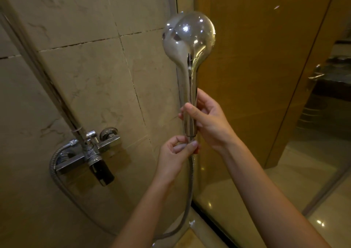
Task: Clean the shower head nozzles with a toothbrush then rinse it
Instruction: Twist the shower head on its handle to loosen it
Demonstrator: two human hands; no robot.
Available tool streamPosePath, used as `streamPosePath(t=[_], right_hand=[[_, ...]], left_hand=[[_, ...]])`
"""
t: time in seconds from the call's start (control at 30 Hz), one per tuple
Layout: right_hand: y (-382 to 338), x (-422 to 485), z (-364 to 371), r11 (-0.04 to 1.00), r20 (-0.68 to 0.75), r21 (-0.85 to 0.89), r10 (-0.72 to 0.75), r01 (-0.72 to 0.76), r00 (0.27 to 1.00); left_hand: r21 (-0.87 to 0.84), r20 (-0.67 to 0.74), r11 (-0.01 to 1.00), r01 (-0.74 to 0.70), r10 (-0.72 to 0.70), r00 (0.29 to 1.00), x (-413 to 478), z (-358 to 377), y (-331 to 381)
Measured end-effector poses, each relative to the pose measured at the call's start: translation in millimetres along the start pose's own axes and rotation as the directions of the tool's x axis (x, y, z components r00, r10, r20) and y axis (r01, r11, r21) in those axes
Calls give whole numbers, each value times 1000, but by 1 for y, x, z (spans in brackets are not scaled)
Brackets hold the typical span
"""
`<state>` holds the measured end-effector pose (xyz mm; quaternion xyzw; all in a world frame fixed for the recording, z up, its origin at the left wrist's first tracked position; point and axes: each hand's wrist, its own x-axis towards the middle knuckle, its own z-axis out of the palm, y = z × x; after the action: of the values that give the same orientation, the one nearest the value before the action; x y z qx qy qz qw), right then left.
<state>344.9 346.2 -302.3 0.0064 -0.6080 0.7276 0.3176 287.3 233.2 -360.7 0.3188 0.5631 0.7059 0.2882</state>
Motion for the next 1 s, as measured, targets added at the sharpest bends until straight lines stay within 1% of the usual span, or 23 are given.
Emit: streamPosePath(t=[0.13, 0.2, 0.23, 0.37, 0.4, 0.5, 0.6, 0.77, 0.83, 0.93, 1.0], right_hand=[[-4, -2, -4, 981, -5, 191, 41, -39, 999], [-6, -3, -3, 972, -9, 233, 44, -41, 999], [-7, -3, -2, 974, -16, 223, 38, -34, 999], [-9, -5, 8, 998, -81, 49, -34, 38, 996], [-8, -5, 9, 998, -108, 33, -53, 57, 993], [-6, -6, 9, 991, -162, 102, -69, 86, 984], [-5, -7, 8, 979, -140, 191, -44, 71, 989], [1, -11, 8, 973, -102, 232, 11, 13, 995], [0, -12, 9, 972, -93, 235, 9, 14, 996], [-2, -10, 13, 970, -130, 236, -21, 51, 991], [-4, -10, 16, 985, -161, 155, -56, 81, 985]], left_hand=[[-22, 23, 999, -30, 31, 999, -1, -2, 7], [-16, 39, 999, -31, 32, 999, -2, -2, 8], [-18, 42, 999, -29, 30, 999, -3, -1, 8], [-31, 47, 999, -17, 19, 999, -4, 1, 6], [-31, 51, 999, -17, 19, 999, -4, 1, 6], [-43, 59, 999, -27, 29, 998, -3, 2, 7], [-25, 71, 999, -32, 33, 997, -5, 0, 7], [-30, 54, 999, -27, 28, 998, -8, 2, 3], [-35, 50, 999, -32, 34, 998, -9, 3, 2], [-33, 42, 999, -39, 41, 998, -11, 3, 3], [-18, 25, 999, -33, 34, 999, -11, 2, 5]])
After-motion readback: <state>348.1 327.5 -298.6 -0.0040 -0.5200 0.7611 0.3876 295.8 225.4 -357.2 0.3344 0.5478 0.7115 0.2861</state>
